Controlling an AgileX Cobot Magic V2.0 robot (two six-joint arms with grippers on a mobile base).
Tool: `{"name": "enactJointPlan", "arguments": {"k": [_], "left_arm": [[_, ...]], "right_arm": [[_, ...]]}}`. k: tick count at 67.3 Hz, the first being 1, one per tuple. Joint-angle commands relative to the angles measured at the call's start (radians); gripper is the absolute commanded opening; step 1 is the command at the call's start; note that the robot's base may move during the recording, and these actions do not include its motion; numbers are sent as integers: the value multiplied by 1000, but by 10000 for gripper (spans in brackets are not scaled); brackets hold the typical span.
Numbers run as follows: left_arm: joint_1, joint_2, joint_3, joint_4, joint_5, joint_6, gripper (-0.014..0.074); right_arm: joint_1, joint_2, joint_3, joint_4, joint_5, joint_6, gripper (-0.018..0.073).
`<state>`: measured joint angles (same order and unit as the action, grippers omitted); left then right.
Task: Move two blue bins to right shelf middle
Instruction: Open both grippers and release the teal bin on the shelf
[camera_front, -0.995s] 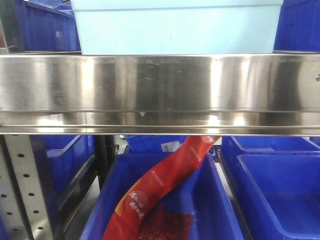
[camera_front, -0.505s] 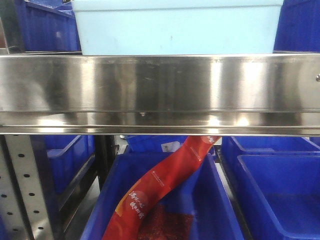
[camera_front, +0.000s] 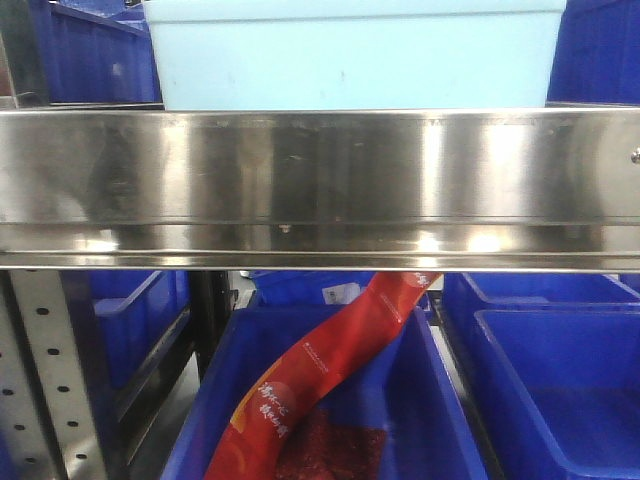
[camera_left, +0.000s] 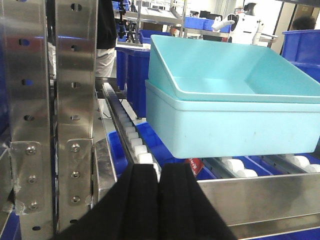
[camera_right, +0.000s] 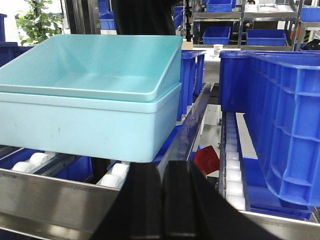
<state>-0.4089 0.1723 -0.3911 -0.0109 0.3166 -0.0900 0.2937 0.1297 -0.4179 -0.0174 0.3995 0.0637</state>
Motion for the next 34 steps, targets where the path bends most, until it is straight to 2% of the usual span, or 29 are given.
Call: {"name": "enactJointPlan", "arguments": {"k": [1, 34], "left_arm": [[-5, -6, 1, 1, -12, -7, -111], [-5, -6, 1, 1, -13, -7, -111]], "right_arm": [[-4, -5, 2, -12, -26, -3, -158], [-4, -5, 2, -12, -26, -3, -158]]}}
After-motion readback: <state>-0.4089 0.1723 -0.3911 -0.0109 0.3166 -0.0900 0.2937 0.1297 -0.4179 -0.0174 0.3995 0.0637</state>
